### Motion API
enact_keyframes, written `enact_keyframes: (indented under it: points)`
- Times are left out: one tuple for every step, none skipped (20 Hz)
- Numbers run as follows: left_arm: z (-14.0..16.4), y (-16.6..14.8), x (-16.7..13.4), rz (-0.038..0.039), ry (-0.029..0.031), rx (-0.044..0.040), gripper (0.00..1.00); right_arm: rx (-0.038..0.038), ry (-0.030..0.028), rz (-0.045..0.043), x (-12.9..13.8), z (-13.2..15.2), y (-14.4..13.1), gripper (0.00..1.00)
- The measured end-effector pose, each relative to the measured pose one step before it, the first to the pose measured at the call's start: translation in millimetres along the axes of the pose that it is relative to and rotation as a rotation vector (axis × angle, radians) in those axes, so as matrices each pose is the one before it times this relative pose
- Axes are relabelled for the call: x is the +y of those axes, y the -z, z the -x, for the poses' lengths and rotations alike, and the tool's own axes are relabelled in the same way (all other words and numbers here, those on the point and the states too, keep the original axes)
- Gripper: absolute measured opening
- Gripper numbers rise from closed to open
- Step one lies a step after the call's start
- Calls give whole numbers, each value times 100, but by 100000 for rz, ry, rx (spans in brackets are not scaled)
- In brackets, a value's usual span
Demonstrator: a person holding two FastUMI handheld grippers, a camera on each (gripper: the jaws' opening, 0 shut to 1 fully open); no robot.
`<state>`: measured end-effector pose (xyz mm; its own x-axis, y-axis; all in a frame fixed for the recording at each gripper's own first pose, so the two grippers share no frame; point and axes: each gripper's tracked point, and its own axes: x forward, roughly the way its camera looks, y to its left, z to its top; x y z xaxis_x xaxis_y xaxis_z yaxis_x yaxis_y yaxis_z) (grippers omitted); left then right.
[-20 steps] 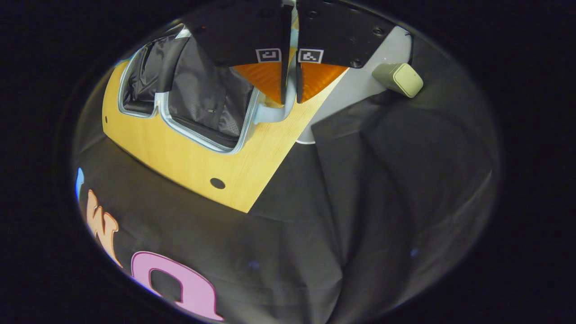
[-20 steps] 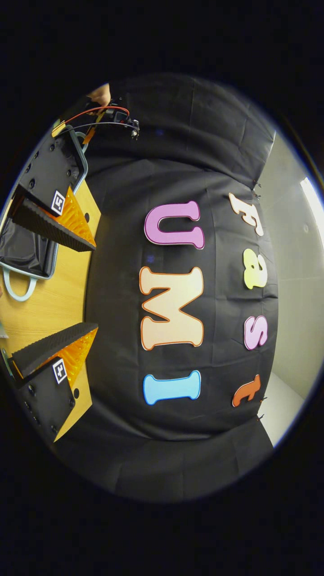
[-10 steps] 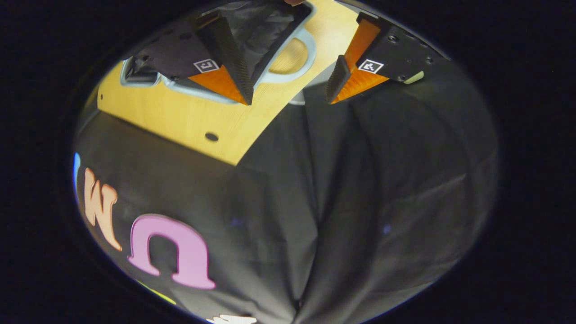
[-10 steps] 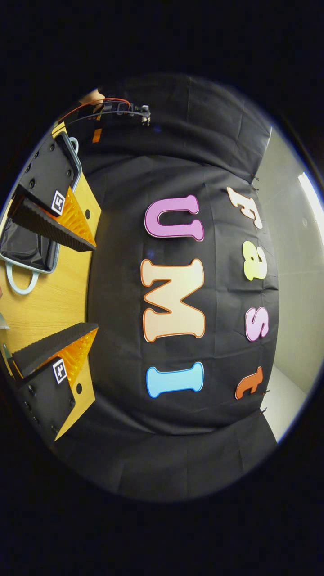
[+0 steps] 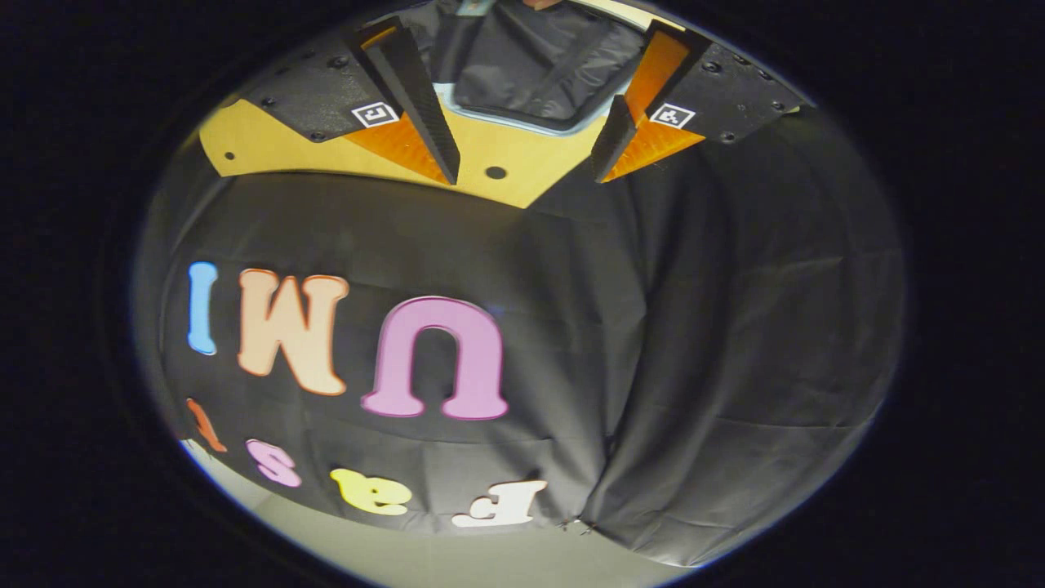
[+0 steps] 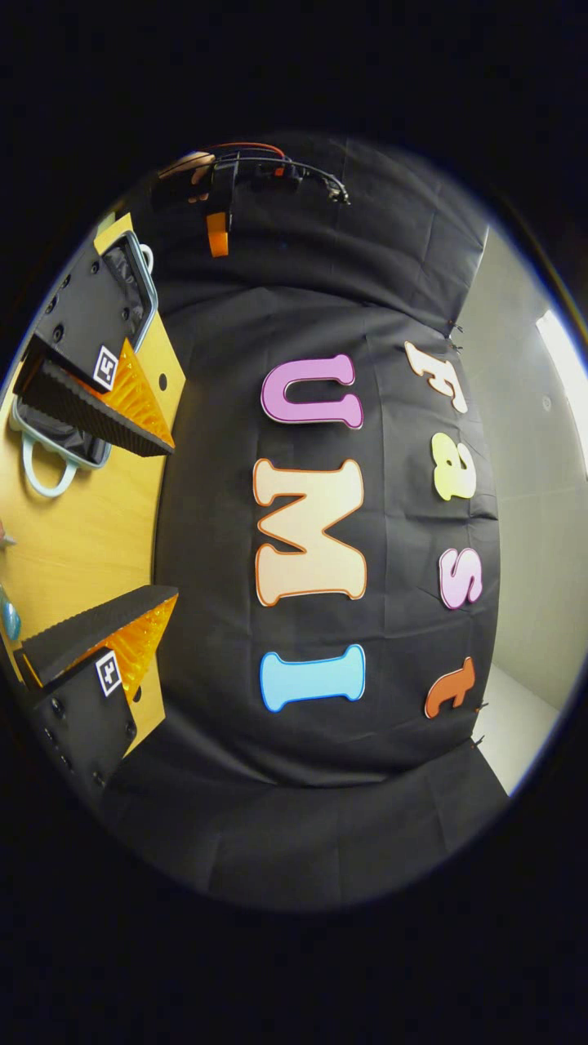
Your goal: First open the suitcase, pack the skin care products into it, and then close the suitcase.
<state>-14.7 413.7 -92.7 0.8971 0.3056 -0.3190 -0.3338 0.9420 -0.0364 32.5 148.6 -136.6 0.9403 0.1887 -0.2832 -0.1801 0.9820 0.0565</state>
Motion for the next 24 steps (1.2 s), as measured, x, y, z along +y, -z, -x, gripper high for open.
enact_keyframes:
  points:
    - [705, -143, -1390, -1068, 2783, -277, 95, -182, 124, -592, -800, 188, -37, 99]
    - [562, 348, -2191, -865, 2788, 241, 95, -141, 237, -601, -922, 328, 3, 99]
    - [312, 225, -2214, -914, 2502, -262, 95, -92, 177, -544, -811, 184, -104, 99]
    - [343, 211, -2060, -722, 2553, 173, 94, -80, 431, -333, -813, 142, -15, 99]
    - [122, 36, -2542, -379, 2290, -101, 95, -51, 409, -358, -814, 144, -14, 99]
    - [-57, 93, -2012, 253, 2172, 351, 95, 52, 341, -327, -726, 170, 77, 99]
    - [208, 256, -1939, 192, 2472, 226, 95, -1, 152, -112, -686, 131, 50, 99]
    - [245, 415, -1698, 128, 1663, 318, 95, -2, 155, 127, -540, 110, 70, 99]
    - [341, 463, -1510, -178, 1818, 330, 95, -239, 325, 356, -644, 105, 91, 99]
    - [96, 299, -1445, -301, 1668, 207, 95, -105, 333, 595, -606, 126, 297, 99]
    - [59, 470, -1494, 298, 1274, 545, 95, 85, 237, 1006, -514, 86, 421, 99]
    - [-22, 509, -1708, 1088, 2109, 1098, 95, 354, 426, 1275, -419, 56, 558, 99]
    - [41, 797, -1756, 1489, 2509, 1527, 95, 1077, 152, 1277, -452, 40, 674, 99]
    - [-87, 684, -1565, 701, 2010, 1614, 95, 1217, -227, 933, -318, 50, 840, 99]
    - [82, 821, -1268, -99, 1565, 1073, 95, 1215, -395, 741, -258, 255, 539, 99]
    - [-100, 583, -1238, -771, 1447, 1087, 95, 604, -420, 600, -278, 201, 430, 99]
    - [-64, 739, -1266, -746, 1512, 967, 95, 130, -263, 553, -399, 294, 128, 99]
    - [-105, 705, -1224, -495, 1398, 1312, 95, -141, -71, 654, -495, 279, 116, 99]
    - [-67, 714, -1133, -244, 1468, 1593, 95, -193, 31, 552, -590, 296, 39, 99]
    - [-157, 796, -1078, 88, 1128, 1435, 95, -137, 170, 392, -622, 281, 83, 99]
    - [-96, 908, -968, 277, 1339, 1799, 95, -11, 232, 231, -693, 210, 71, 99]
    - [-180, 835, -1092, 463, 1407, 1766, 95, 50, 262, 58, -680, 212, 149, 99]
    - [-175, 996, -1197, 235, 1388, 1889, 94, 221, 494, 93, -741, 237, 174, 99]
    - [-219, 1057, -982, -186, 1206, 1833, 95, 293, 521, 183, -726, 284, 189, 99]
